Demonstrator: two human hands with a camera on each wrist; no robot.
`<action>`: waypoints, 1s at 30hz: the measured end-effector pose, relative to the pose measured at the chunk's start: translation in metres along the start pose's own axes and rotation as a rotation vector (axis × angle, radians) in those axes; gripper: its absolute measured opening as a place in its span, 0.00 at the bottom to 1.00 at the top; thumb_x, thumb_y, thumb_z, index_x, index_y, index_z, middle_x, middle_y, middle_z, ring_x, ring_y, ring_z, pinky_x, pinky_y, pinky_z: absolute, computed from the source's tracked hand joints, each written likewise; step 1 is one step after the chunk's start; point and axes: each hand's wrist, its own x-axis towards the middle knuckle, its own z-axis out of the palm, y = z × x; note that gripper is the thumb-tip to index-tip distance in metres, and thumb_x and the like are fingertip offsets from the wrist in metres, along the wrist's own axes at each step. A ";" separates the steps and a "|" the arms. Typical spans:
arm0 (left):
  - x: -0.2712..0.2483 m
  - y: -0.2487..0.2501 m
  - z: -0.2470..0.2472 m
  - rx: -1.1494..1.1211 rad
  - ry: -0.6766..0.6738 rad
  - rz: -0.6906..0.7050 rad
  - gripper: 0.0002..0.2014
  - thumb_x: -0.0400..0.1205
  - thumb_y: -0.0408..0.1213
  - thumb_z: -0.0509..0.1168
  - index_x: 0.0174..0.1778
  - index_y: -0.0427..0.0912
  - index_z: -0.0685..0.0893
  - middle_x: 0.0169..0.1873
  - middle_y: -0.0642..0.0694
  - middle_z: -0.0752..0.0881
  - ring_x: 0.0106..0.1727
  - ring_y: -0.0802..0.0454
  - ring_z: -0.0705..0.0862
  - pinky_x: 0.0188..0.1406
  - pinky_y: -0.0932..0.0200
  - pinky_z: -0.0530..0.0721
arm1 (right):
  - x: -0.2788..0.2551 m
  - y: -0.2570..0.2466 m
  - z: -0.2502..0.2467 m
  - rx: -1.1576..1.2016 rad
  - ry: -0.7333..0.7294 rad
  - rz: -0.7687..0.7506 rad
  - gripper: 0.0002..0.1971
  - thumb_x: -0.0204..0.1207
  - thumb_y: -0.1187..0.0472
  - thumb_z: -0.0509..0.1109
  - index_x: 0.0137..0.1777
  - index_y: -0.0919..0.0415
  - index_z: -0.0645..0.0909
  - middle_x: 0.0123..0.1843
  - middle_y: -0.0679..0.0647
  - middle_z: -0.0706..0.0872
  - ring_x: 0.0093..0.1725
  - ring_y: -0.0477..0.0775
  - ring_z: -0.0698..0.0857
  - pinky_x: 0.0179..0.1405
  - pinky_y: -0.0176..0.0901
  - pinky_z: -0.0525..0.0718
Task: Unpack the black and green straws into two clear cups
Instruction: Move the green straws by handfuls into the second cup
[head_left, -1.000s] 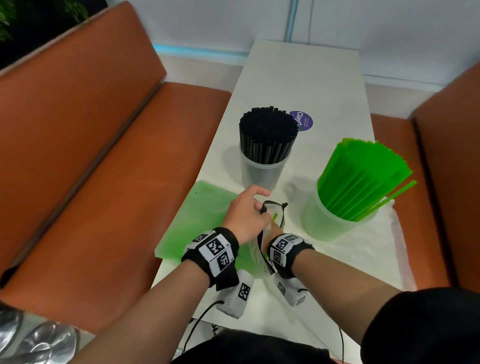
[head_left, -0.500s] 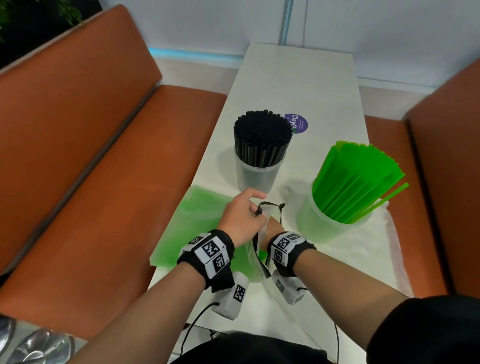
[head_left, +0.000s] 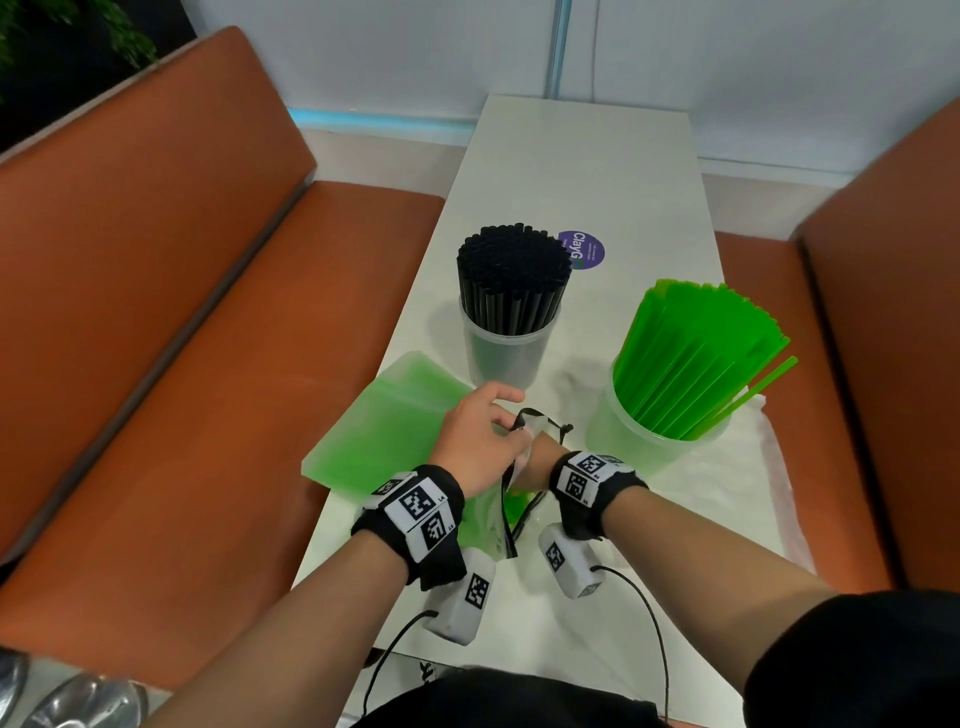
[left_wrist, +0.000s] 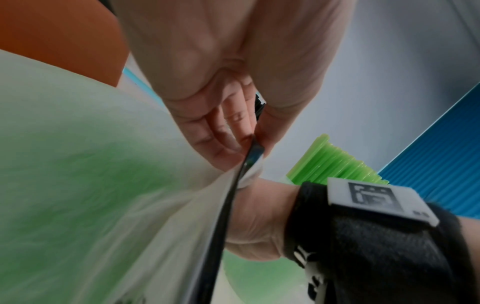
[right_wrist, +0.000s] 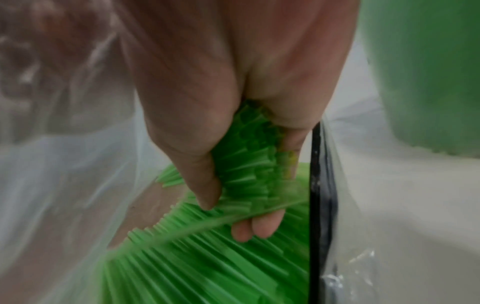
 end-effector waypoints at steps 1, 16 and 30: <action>-0.001 0.000 0.000 0.001 0.002 -0.004 0.17 0.78 0.34 0.73 0.60 0.53 0.82 0.39 0.55 0.89 0.50 0.57 0.86 0.49 0.65 0.78 | 0.001 0.002 -0.001 -0.002 0.010 -0.007 0.07 0.84 0.67 0.59 0.53 0.65 0.79 0.59 0.64 0.81 0.55 0.57 0.78 0.63 0.45 0.73; -0.003 0.002 0.001 0.015 0.036 -0.030 0.15 0.79 0.34 0.73 0.59 0.51 0.83 0.40 0.51 0.90 0.50 0.53 0.87 0.62 0.49 0.83 | -0.003 0.003 0.001 -0.133 -0.264 0.041 0.06 0.71 0.66 0.69 0.44 0.67 0.84 0.42 0.61 0.86 0.38 0.57 0.84 0.41 0.48 0.87; -0.003 0.003 0.005 -0.021 0.046 -0.059 0.14 0.79 0.32 0.73 0.56 0.53 0.83 0.40 0.50 0.89 0.44 0.52 0.89 0.57 0.45 0.87 | -0.005 0.015 0.021 -0.250 -0.243 0.000 0.10 0.77 0.57 0.70 0.49 0.65 0.81 0.42 0.59 0.86 0.45 0.60 0.83 0.50 0.49 0.85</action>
